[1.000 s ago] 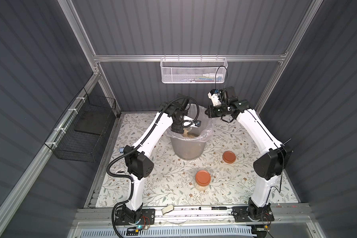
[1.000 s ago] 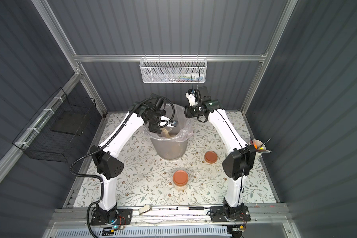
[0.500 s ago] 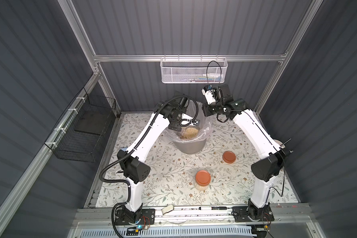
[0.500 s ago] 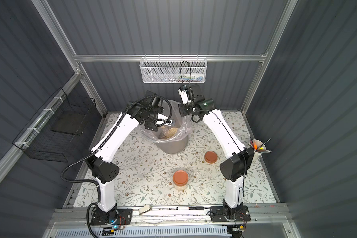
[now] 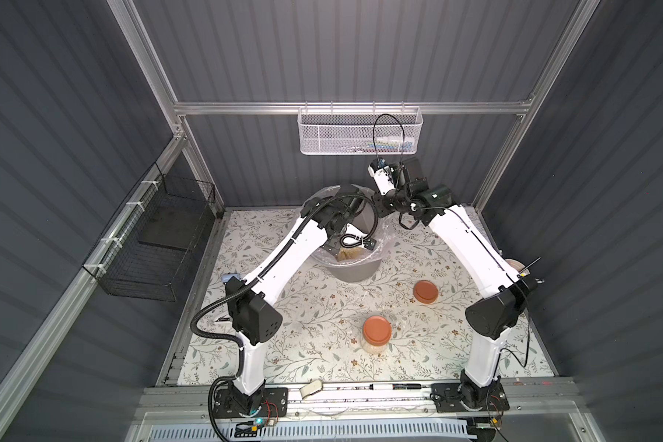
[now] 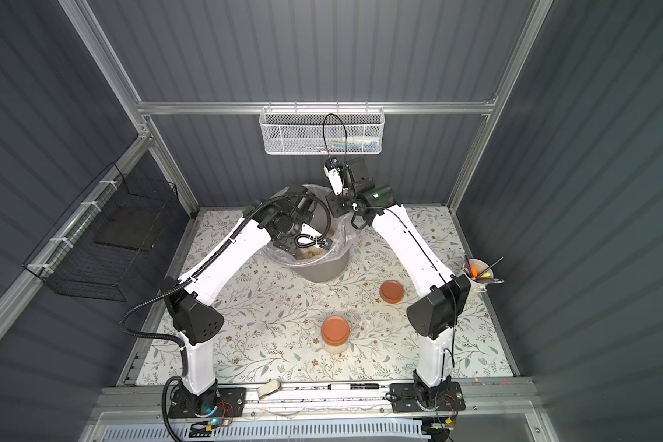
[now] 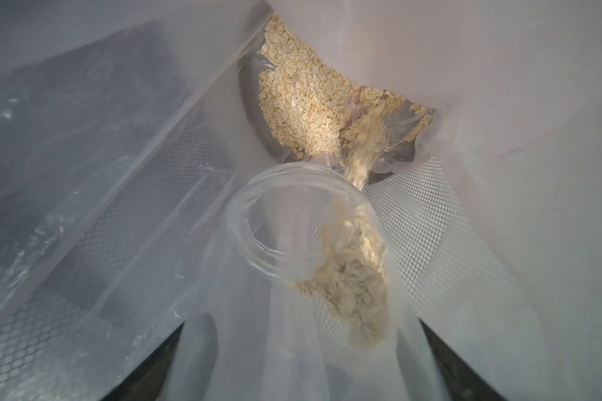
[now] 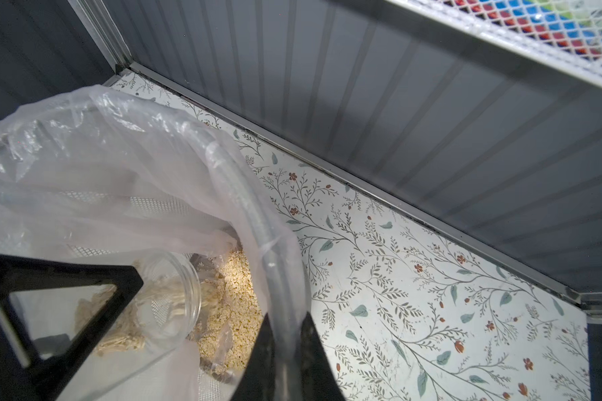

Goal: Empty expired oatmeal from jars
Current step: Pick up the trash bin from the center of the board.

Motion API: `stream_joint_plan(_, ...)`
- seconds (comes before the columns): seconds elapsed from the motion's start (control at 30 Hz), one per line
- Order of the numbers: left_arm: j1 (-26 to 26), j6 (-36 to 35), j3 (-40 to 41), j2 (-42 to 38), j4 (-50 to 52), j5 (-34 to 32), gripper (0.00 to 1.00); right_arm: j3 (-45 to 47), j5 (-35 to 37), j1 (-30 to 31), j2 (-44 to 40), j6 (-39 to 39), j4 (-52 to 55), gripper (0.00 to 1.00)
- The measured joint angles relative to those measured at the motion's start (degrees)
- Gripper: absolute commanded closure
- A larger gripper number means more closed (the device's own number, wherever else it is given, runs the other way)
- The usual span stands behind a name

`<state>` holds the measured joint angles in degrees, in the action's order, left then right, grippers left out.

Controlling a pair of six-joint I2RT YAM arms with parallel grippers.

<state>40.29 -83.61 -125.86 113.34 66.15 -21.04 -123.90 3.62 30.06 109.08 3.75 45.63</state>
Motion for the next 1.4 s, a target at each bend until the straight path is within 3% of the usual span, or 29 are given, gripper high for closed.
stream_joint_plan(0.43, -1.60, -2.89, -6.36, -0.15, 1.09, -0.70, 1.00, 0.00, 1.77, 0.22, 0.00, 0.63, -0.22, 1.00)
stream_joint_plan(0.67, -2.73, -2.97, -1.73, -2.73, 0.76, 1.14, 1.00, -0.02, 1.81, 0.22, 0.00, 0.59, -0.22, 1.00)
stream_joint_plan(0.83, -2.99, -3.26, -5.11, -1.22, 2.93, 1.84, 1.00, -0.02, 1.90, 0.20, 0.00, 0.61, -0.24, 0.99)
stream_joint_plan(1.03, -1.64, -2.23, -3.37, -3.28, 4.46, 4.17, 1.00, -1.11, 1.77, 0.22, 0.59, 0.50, -0.02, 0.99)
stream_joint_plan(1.2, -1.51, -2.58, -7.96, -3.32, 6.03, 4.26, 1.00, -1.77, 1.95, 0.00, 0.98, 0.39, -0.20, 0.98)
stream_joint_plan(1.4, -2.91, -1.25, -5.35, -4.48, 6.56, 4.81, 1.00, -1.81, 1.79, -0.13, 1.11, -0.11, -0.20, 0.98)
